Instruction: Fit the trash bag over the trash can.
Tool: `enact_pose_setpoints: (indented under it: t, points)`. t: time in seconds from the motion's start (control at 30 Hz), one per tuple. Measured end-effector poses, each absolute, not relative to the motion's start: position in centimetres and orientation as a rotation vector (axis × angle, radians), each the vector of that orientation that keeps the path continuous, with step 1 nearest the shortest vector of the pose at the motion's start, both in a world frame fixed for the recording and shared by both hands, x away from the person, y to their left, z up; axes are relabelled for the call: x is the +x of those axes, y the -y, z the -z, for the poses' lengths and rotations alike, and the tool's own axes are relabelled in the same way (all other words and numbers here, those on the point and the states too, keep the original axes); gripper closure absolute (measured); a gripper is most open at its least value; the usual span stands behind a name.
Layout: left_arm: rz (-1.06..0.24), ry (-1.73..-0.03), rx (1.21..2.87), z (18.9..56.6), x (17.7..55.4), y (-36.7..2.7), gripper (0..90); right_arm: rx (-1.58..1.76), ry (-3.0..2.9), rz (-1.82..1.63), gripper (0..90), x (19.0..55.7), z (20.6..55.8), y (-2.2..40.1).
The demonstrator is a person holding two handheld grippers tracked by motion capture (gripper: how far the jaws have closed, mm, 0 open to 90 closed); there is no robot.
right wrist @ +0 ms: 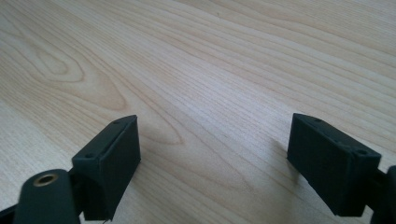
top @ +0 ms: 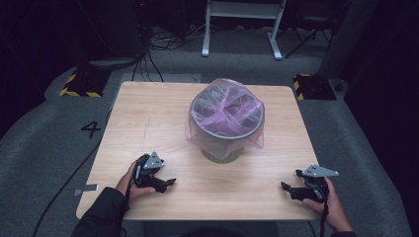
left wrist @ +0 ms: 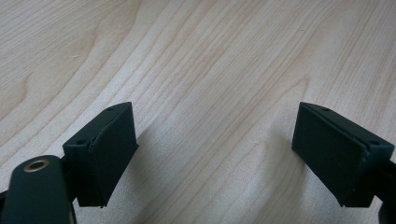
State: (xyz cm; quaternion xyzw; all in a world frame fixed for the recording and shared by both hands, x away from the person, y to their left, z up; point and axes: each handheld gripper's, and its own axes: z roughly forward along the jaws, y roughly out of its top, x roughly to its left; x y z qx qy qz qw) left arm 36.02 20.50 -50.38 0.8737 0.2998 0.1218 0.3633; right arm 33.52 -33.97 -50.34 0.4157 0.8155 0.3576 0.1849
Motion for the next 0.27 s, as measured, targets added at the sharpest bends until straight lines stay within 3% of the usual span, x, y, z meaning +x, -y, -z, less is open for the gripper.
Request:
enact_pose_setpoints:
  t: [0.27]
  points:
    - [-0.310,-0.771,2.249,50.41,36.14,-20.41,12.9,1.173,-2.299,-1.003,15.3,33.65,50.35,33.91]
